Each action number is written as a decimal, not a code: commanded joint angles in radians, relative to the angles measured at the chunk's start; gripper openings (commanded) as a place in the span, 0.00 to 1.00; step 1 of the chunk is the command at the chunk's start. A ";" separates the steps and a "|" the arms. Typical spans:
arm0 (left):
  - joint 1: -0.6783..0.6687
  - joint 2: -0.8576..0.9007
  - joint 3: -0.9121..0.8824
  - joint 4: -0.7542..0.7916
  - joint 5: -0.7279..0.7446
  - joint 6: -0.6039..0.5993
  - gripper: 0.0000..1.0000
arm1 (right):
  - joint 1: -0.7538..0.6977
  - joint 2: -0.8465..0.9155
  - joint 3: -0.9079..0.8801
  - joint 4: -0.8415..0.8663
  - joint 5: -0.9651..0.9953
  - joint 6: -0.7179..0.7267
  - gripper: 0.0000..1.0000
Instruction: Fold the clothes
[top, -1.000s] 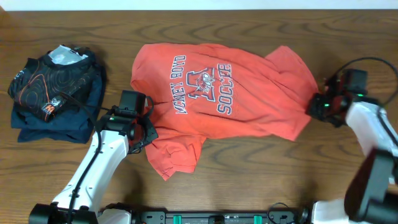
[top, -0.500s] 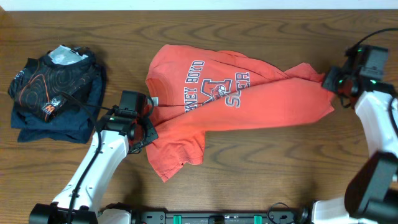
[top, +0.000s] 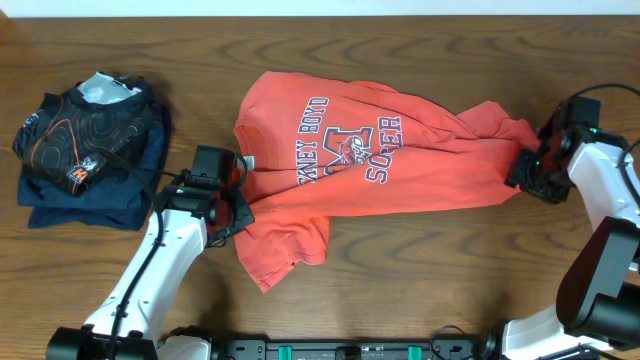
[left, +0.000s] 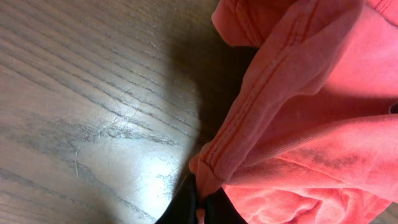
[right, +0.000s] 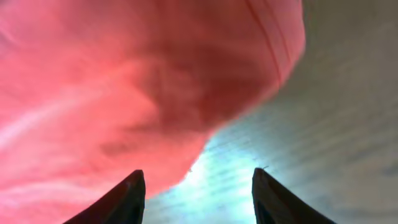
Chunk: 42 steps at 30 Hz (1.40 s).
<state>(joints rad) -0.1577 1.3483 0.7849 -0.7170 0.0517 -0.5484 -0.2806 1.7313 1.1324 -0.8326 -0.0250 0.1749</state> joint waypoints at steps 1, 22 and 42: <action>0.004 0.003 -0.004 -0.002 -0.016 0.014 0.06 | -0.004 -0.020 -0.036 0.021 0.017 -0.001 0.54; 0.004 0.003 -0.004 -0.003 -0.015 0.014 0.06 | 0.002 -0.158 0.013 -0.278 -0.134 -0.013 0.02; 0.004 0.003 -0.004 -0.002 -0.015 0.014 0.06 | -0.005 0.180 0.206 -0.243 -0.051 -0.024 0.17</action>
<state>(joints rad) -0.1577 1.3483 0.7830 -0.7174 0.0517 -0.5480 -0.2787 1.9202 1.3331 -1.0595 -0.1200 0.1478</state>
